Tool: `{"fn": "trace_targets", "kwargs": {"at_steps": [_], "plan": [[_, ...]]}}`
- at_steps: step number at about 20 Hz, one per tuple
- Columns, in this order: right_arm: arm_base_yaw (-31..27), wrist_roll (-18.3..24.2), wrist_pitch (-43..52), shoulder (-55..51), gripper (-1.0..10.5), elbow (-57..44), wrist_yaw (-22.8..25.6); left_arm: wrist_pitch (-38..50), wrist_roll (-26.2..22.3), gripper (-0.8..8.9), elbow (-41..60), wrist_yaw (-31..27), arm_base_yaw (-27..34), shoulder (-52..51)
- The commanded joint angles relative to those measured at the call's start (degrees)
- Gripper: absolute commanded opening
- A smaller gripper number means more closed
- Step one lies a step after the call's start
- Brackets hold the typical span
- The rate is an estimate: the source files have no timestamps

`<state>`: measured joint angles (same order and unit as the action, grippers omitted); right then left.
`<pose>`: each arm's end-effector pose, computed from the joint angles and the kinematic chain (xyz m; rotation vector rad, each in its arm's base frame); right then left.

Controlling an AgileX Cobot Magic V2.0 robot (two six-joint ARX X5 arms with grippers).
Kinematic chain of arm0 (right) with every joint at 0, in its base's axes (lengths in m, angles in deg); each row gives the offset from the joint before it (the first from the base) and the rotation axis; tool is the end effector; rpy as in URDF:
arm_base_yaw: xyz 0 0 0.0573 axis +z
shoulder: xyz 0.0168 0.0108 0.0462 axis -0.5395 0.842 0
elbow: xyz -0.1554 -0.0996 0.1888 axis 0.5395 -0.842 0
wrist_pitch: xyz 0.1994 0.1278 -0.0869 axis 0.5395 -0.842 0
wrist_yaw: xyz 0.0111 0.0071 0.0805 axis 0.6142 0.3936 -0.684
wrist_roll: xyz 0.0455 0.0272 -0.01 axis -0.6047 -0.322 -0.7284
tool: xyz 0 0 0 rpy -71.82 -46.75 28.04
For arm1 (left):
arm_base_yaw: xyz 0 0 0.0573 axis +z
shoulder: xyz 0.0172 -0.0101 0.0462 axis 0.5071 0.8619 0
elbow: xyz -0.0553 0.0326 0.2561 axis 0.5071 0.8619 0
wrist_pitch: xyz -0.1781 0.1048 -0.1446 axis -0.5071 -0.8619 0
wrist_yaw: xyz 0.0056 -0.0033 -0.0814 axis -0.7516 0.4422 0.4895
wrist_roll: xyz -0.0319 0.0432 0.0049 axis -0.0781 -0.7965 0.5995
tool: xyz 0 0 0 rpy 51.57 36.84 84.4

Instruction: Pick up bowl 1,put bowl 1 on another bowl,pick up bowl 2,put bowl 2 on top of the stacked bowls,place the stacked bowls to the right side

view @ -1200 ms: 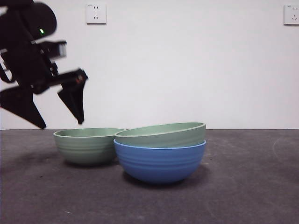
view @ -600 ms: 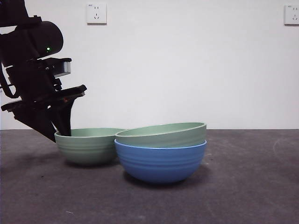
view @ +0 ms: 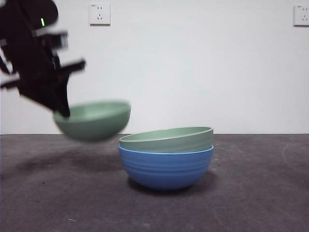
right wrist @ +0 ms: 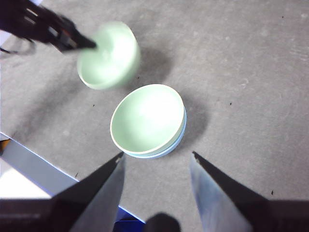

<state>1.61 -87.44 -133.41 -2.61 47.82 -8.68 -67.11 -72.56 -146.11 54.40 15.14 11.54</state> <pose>0.1000 0.0714 0.3539 0.0393 0.6903 0.5998 0.3037 -0.0872 0.2457 0.0022 0.9200 -0.3477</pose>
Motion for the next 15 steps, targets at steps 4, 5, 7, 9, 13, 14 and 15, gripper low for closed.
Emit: {"fn": "trace_targets", "kwargs": {"at_steps": [4, 5, 7, 9, 13, 14, 15], "plan": [[-0.02, -0.37, 0.26, -0.02, 2.2, -0.09, 0.07, -2.84, -0.52, -0.08, 0.17, 4.24, -5.57, -8.28], [-0.02, -0.37, 0.26, -0.02, 2.2, -0.09, 0.04, -2.97, -0.24, -0.08, 0.17, 4.24, -7.78, -8.26], [-0.02, -0.37, 0.24, -0.04, 2.2, -0.09, -0.07, -2.34, -0.11, -0.08, 0.17, 4.07, -11.87, -7.28], [-0.02, -0.39, 0.2, -0.02, 2.2, -0.09, -0.07, 0.17, 1.07, -0.08, 0.17, 2.03, -15.47, -6.01], [-0.02, -0.85, -0.48, -0.02, 2.2, -0.09, -0.09, 2.93, 1.75, -0.08, 0.0, 1.2, -18.12, -2.34], [-0.02, -0.85, -0.55, -0.02, 2.2, -0.09, -0.07, 2.91, 2.38, -0.08, -0.13, 1.22, -18.34, -0.96], [-0.02, -0.85, -0.55, -0.02, 2.2, -0.09, -0.07, 2.75, 2.47, -0.08, -0.59, 1.25, -18.53, 0.77]]}}
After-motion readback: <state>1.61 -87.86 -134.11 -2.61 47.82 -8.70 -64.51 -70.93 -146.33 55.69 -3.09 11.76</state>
